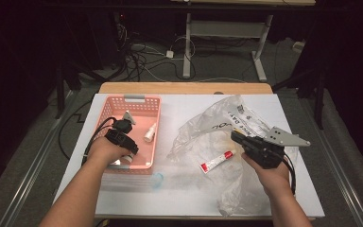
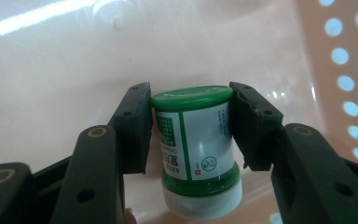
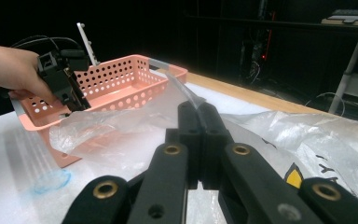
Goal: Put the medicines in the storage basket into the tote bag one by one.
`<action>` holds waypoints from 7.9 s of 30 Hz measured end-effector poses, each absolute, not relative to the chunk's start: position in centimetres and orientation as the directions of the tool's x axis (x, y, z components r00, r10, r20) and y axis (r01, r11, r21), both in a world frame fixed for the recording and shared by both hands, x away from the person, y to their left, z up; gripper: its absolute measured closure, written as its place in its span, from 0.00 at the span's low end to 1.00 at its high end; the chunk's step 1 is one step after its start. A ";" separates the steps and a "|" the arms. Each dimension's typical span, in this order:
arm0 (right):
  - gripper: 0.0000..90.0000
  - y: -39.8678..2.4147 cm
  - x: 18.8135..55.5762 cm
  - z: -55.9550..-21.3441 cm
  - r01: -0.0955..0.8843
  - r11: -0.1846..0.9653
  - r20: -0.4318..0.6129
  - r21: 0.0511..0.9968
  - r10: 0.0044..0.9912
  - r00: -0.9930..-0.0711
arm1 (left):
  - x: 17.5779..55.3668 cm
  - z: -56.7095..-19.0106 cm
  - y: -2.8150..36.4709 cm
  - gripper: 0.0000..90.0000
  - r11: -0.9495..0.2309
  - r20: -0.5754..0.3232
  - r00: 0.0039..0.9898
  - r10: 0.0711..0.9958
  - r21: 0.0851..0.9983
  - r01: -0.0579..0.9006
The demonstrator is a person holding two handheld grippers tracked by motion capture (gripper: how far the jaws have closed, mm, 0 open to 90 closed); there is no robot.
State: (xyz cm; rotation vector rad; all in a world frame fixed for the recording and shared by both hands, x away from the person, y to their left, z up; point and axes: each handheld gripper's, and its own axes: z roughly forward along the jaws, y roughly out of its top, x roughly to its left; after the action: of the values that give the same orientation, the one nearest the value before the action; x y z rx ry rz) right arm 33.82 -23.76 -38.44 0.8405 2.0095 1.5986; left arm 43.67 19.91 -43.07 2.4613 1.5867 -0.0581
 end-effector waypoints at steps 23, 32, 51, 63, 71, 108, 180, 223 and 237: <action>1.00 -23.7 33.7 -38.3 0.187 0.149 0.033 0.971 0.692 -0.721 | 40.4 -40.1 20.2 0.57 -0.421 -0.098 0.511 0.854 0.447 0.789; 1.00 -23.6 33.7 -38.3 0.186 0.148 0.033 0.971 0.692 -0.721 | 37.9 -39.6 20.4 0.57 -0.394 -0.082 0.534 0.841 0.584 0.710; 1.00 -23.5 33.7 -38.6 0.190 0.156 0.031 0.969 0.691 -0.722 | 34.6 -41.0 21.2 0.56 -0.329 -0.081 0.539 0.839 0.712 0.620; 1.00 -23.5 33.7 -38.6 0.188 0.157 0.028 0.970 0.692 -0.721 | 33.9 -41.5 20.8 0.56 -0.281 -0.078 0.533 0.843 0.780 0.559; 1.00 -23.3 33.9 -38.9 0.195 0.164 0.029 0.967 0.689 -0.724 | 33.7 -40.9 20.2 0.56 -0.269 -0.079 0.550 0.832 0.808 0.523; 1.00 -23.4 33.9 -38.8 0.192 0.160 0.029 0.968 0.690 -0.724 | 30.2 -38.2 10.8 0.56 -0.321 -0.097 0.764 0.638 0.869 0.378; 1.00 -23.2 34.2 -39.1 0.204 0.156 0.042 0.966 0.685 -0.727 | 40.3 -46.9 -2.8 0.56 -0.321 -0.061 0.720 0.691 0.867 0.381; 1.00 -23.3 34.0 -39.1 0.205 0.162 0.038 0.965 0.687 -0.725 | 33.3 -45.3 1.6 0.40 -0.396 -0.077 0.806 0.587 0.841 0.369; 1.00 -23.3 33.9 -39.2 0.204 0.175 0.028 0.963 0.689 -0.724 | 30.4 -46.4 5.1 0.30 -0.429 -0.092 0.810 0.579 0.811 0.398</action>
State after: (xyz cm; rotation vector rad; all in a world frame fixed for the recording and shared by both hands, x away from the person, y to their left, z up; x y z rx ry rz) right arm 33.90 -23.29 -39.22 0.8423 2.0413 1.5703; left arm 30.37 5.07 -46.38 2.0769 0.7204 0.2490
